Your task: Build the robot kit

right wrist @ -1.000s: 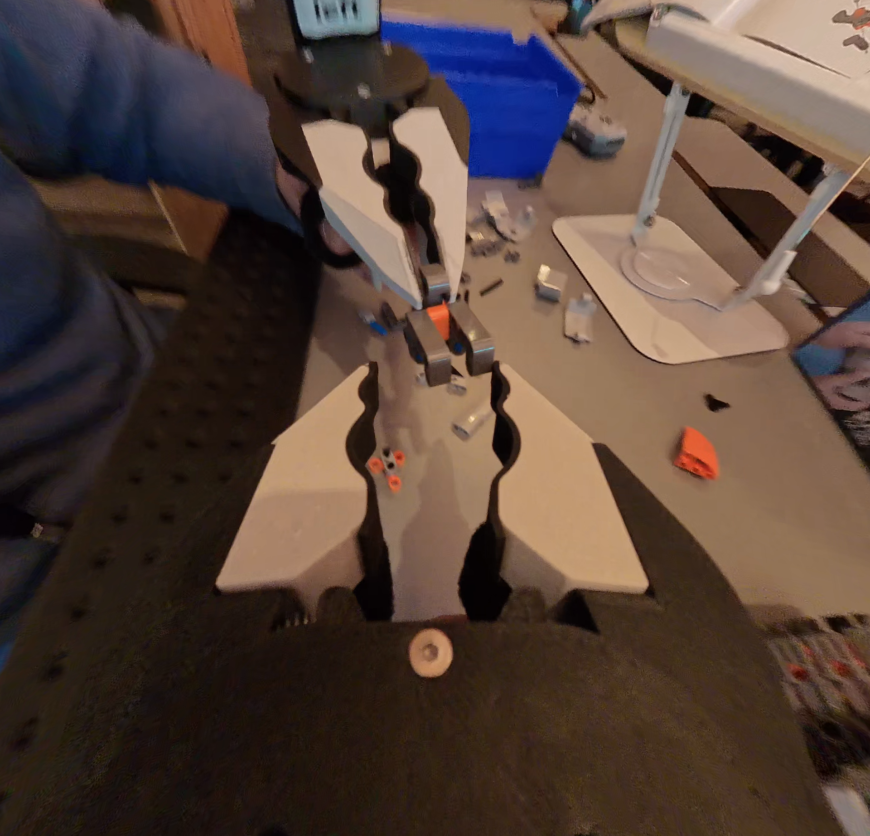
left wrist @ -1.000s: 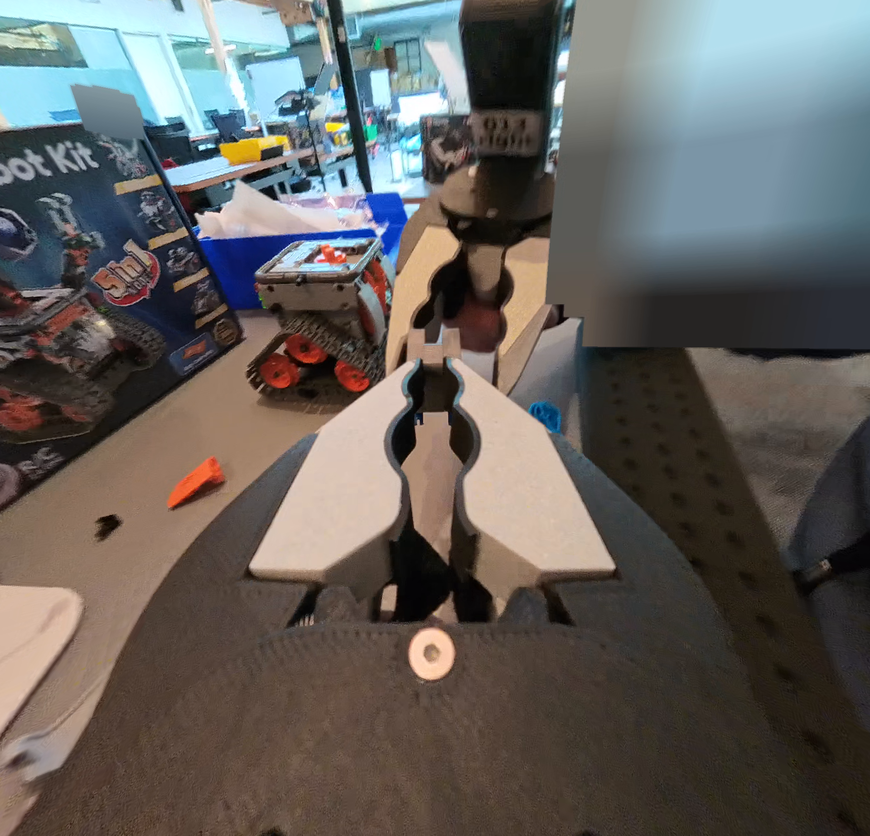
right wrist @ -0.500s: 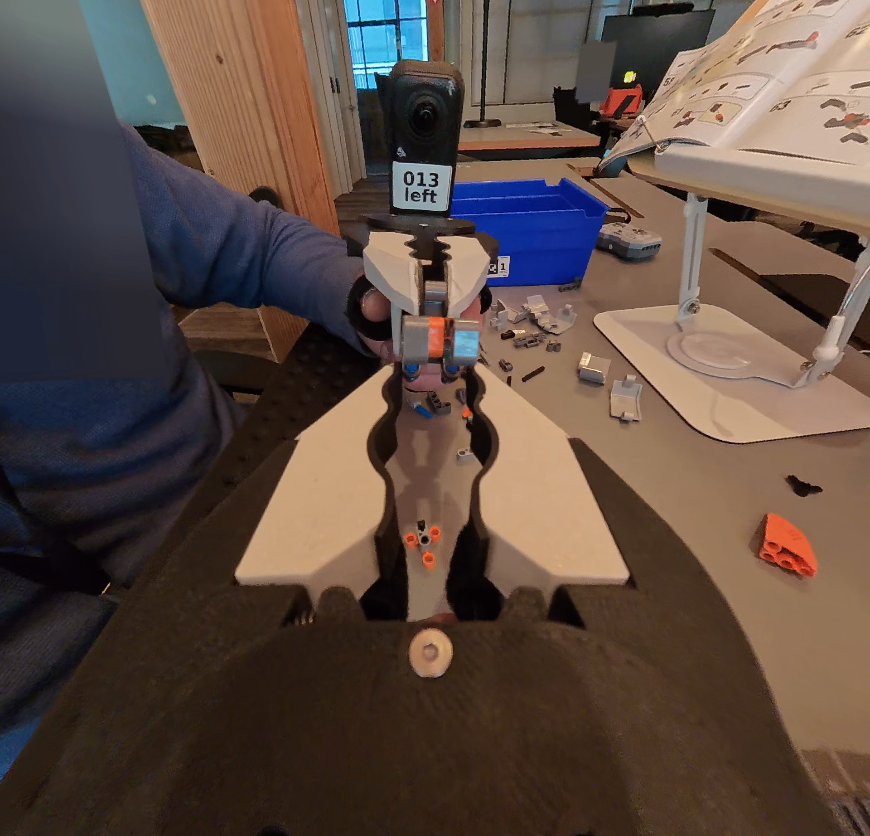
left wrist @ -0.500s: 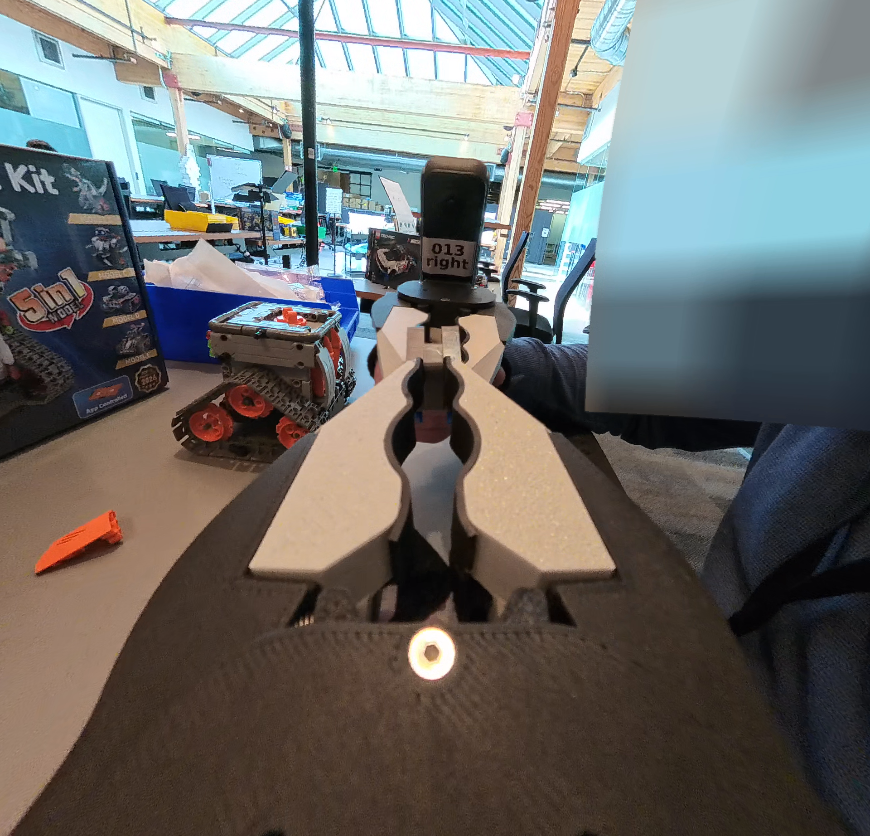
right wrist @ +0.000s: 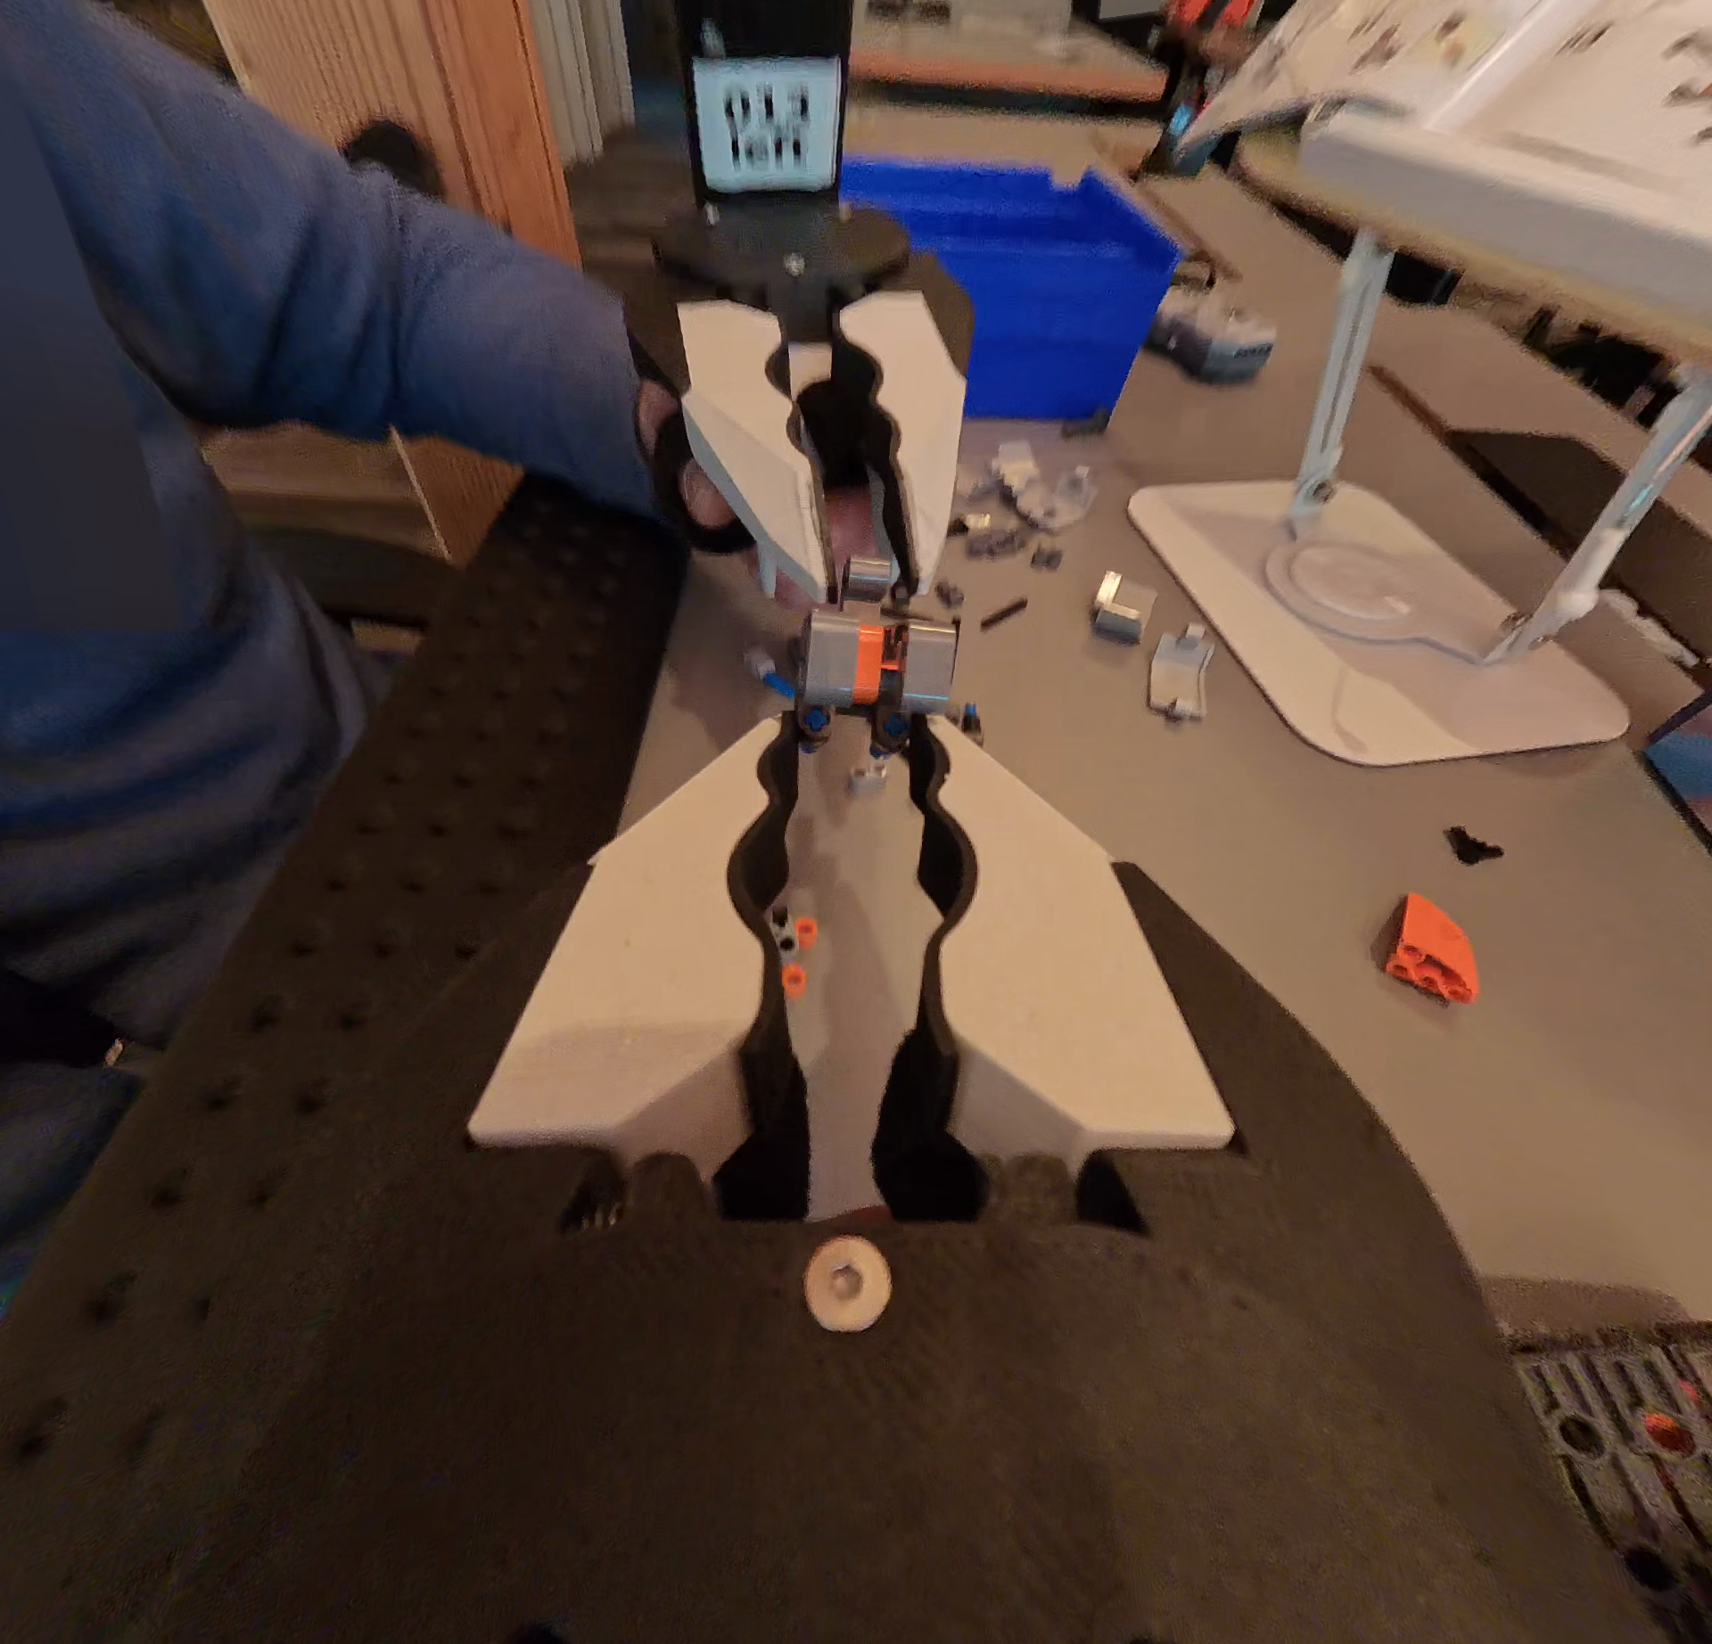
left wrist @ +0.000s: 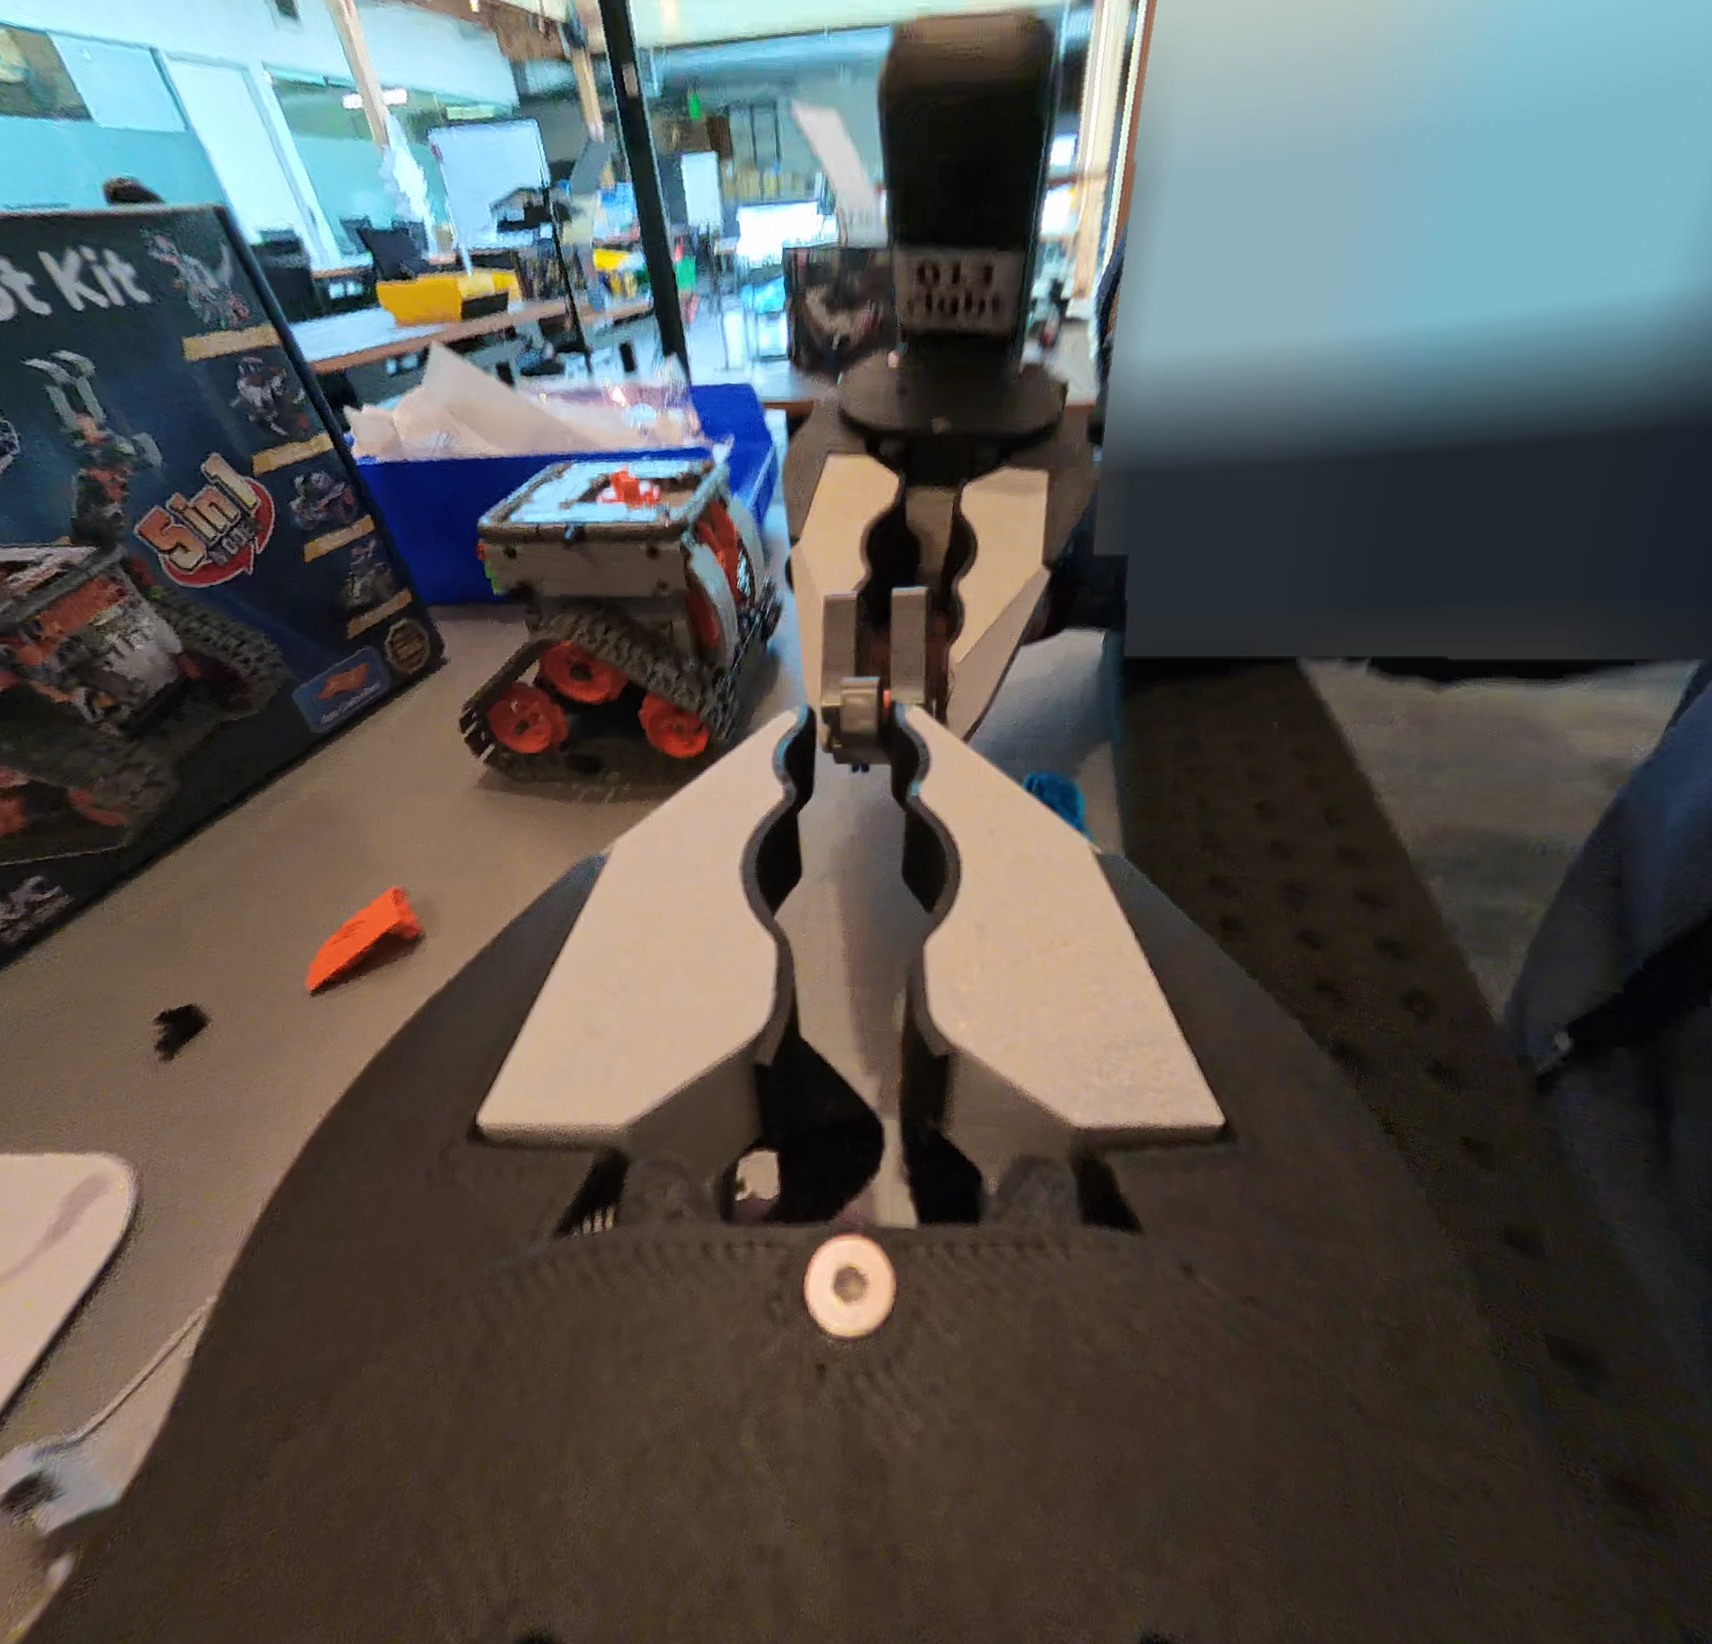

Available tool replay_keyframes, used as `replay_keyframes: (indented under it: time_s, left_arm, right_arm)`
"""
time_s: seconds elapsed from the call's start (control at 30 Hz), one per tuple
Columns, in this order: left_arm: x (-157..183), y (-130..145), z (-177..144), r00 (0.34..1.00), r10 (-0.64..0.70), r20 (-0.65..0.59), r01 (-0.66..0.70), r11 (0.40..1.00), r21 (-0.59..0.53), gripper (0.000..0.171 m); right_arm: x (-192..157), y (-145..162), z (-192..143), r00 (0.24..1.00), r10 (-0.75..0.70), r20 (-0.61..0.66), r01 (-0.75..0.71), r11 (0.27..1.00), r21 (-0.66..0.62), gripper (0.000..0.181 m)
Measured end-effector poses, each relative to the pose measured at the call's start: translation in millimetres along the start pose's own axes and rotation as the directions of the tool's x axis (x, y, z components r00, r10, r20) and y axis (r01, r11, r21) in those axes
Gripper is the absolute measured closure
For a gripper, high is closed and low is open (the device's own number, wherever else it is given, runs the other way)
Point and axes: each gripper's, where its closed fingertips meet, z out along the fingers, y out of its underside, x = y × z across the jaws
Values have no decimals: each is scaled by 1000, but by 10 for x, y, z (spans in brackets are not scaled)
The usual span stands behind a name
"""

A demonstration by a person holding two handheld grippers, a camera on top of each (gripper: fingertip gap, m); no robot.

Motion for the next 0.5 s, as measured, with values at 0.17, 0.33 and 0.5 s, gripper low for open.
replay_keyframes:
  time_s: [0.17,0.33,0.5]
  left_arm:
    - [139,439,16,997,81,-14,-82,969,-234,164]
    - [171,603,-2,996,83,16,-74,949,-306,165]
    - [226,710,-9,998,49,28,-37,942,-334,165]
  right_arm:
    - [-109,373,165,997,-66,50,75,978,-194,159]
    - [-149,528,234,992,-56,110,83,963,-258,159]
    - [-189,609,253,981,-76,176,127,945,-302,159]
